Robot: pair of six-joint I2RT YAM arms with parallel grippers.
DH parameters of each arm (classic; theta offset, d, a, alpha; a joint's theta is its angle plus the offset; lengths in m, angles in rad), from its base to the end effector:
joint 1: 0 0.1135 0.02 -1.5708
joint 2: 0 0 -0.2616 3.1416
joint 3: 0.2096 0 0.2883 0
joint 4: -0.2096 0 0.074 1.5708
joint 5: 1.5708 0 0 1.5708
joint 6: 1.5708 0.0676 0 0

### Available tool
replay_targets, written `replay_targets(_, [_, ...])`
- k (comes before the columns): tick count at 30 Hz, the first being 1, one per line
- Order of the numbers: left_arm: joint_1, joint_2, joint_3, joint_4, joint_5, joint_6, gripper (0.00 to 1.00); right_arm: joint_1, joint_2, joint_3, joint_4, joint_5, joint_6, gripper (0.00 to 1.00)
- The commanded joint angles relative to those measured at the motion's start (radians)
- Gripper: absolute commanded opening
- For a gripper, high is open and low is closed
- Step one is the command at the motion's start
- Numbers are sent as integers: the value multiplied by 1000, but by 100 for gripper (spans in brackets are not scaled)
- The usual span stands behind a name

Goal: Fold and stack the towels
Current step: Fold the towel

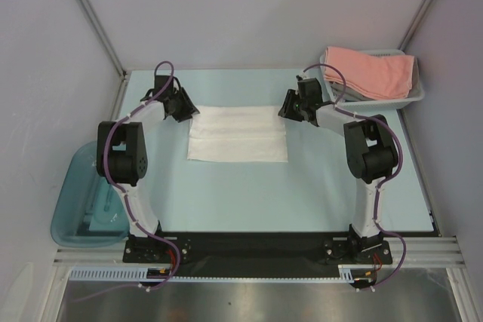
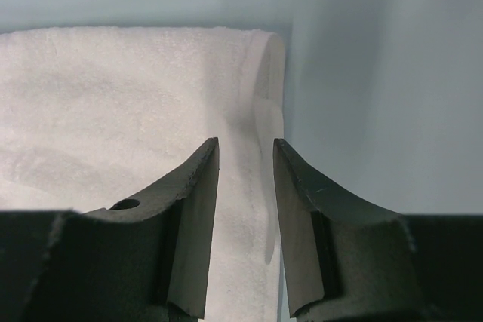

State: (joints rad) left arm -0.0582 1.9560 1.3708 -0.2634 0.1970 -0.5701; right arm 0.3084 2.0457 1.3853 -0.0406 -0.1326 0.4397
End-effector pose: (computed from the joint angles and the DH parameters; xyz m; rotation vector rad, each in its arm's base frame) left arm 0.4777 -0.0411 0.1449 -0.5348 2.4070 -0.5191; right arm 0.4802 0.1624 0.1296 0.0809 2.3221 0.5377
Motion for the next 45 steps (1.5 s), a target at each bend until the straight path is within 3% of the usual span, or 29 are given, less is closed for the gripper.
replay_targets(1, [-8,-11,14,13,31,12,41,-5,-15,3,19,-16,-13,40])
replay_targets(10, [-9,-28,-13,-11,19,19,39,-5,-25,-25,16,-25,-7,39])
replay_targets(18, [-9,-34,-38,9,39,24,35,-5,-35,-35,27,-33,-2,33])
replay_targets(21, [-9,-35,-23,3,53,26,26,-8,-28,-19,22,-42,1,27])
replay_targets(23, [-8,-35,-6,-7,61,29,15,-9,-28,-11,18,-42,2,17])
replay_targets(26, [-2,-35,42,-23,74,30,7,-20,-39,9,12,-51,7,4])
replay_targets(28, [4,-26,82,-23,108,27,0,-29,-48,29,10,-64,13,2])
replay_targets(38, [54,75,220,53,275,-65,0,-89,-7,182,30,-134,51,0])
replay_targets(45, [93,210,309,186,337,-137,5,-114,140,331,117,-215,86,1])
